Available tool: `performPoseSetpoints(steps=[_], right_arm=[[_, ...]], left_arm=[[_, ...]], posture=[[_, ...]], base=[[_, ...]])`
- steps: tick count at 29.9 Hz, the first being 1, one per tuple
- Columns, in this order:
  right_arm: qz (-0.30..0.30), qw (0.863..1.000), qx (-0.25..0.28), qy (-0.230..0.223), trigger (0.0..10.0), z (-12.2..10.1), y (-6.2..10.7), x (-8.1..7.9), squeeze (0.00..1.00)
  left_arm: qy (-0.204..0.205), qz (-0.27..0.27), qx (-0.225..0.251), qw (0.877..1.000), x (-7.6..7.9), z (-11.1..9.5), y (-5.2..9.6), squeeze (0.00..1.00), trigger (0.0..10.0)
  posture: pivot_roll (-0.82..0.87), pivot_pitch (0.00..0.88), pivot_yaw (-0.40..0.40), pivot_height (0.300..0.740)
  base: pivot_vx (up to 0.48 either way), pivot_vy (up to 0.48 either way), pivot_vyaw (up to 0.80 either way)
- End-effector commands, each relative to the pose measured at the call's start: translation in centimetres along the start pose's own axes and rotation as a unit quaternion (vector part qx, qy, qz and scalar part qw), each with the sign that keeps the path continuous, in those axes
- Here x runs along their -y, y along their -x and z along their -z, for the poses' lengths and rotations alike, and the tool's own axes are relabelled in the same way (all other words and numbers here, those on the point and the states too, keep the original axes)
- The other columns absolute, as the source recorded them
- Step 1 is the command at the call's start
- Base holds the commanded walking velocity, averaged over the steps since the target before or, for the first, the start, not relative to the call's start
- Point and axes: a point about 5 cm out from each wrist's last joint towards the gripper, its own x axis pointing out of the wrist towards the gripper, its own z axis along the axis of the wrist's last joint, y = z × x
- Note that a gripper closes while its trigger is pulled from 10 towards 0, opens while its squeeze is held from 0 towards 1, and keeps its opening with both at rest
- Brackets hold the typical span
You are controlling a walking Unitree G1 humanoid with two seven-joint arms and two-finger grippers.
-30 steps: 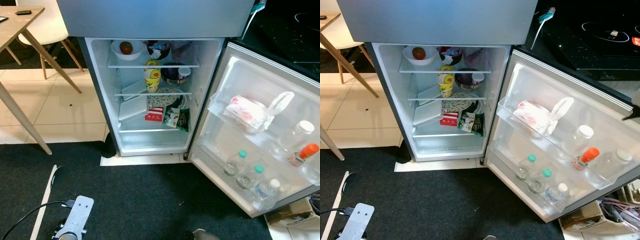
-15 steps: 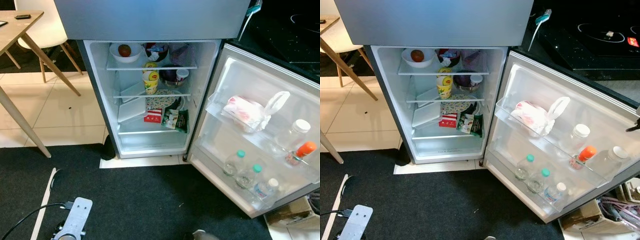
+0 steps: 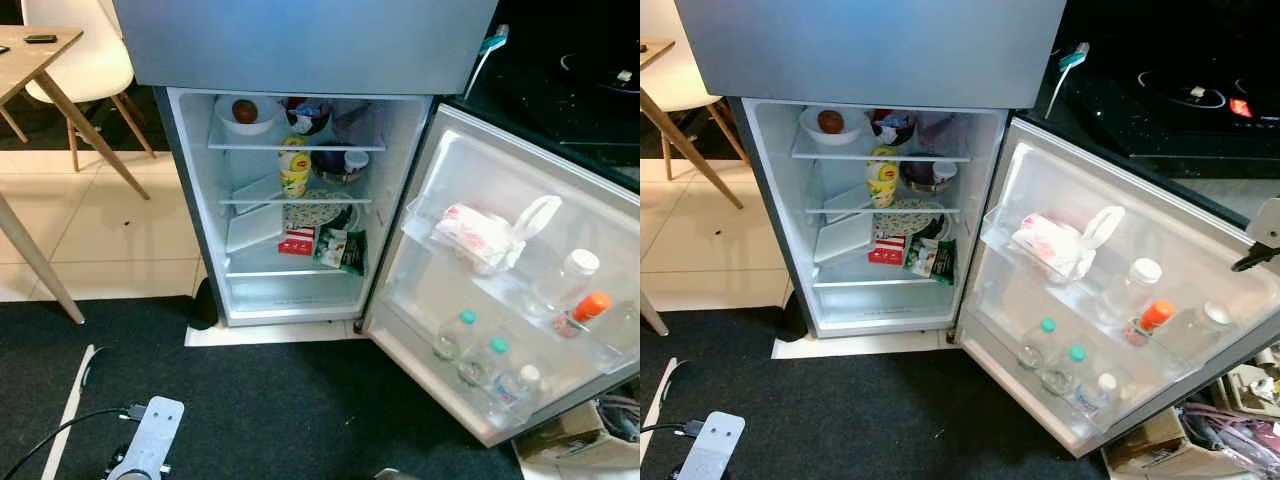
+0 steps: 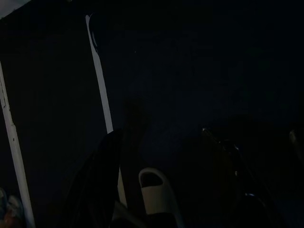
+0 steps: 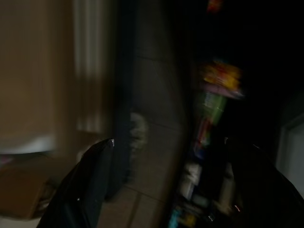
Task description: Restocking fridge
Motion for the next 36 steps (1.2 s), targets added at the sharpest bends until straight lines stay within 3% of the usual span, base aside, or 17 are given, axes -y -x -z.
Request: performPoseSetpoints(steps=[1, 7, 13, 23, 34, 36], right_arm=[[-0.07, 0.997, 0.015, -0.002, 10.0, -0.7, -0.5, -2.1, 0.0], [-0.118, 0.992, 0.036, 0.003, 10.0, -1.4, -0.5, -2.7, 0.0], [-0.126, 0.991, 0.05, 0.002, 10.0, -1.7, -0.4, -2.5, 0.0], [-0.116, 0.99, 0.074, 0.007, 10.0, -1.7, 0.5, -0.4, 0.0], [-0.138, 0.988, 0.064, 0.018, 10.0, -1.0, 0.6, -0.8, 0.0], [-0.171, 0.983, 0.057, 0.027, 10.0, -0.7, 0.5, -1.6, 0.0]], left_arm=[[-0.002, -0.001, -0.011, 1.0, -0.1, 0.5, 0.1, 0.0, 10.0], [-0.002, 0.0, -0.012, 1.0, 0.0, 0.6, 0.1, 0.0, 10.0], [-0.002, 0.001, -0.012, 1.0, 0.1, 0.6, 0.1, 0.0, 10.0], [-0.003, 0.003, -0.01, 1.0, 0.3, 0.4, 0.1, 0.0, 10.0], [-0.002, 0.006, -0.006, 1.0, 0.6, 0.0, 0.0, 0.0, 10.0], [-0.003, 0.004, -0.006, 1.0, 0.4, 0.0, 0.0, 0.0, 10.0]], posture=[[-0.01, 0.051, -0.044, 0.706], [-0.02, 0.055, -0.045, 0.706], [-0.02, 0.055, -0.045, 0.706], [-0.02, 0.053, -0.045, 0.706], [-0.04, 0.044, -0.046, 0.706], [-0.03, 0.042, -0.045, 0.706]], base=[[0.0, 0.0, 0.0], [0.0, 0.0, 0.0], [0.0, 0.0, 0.0], [0.0, 0.0, 0.0], [0.0, 0.0, 0.0], [0.0, 0.0, 0.0]])
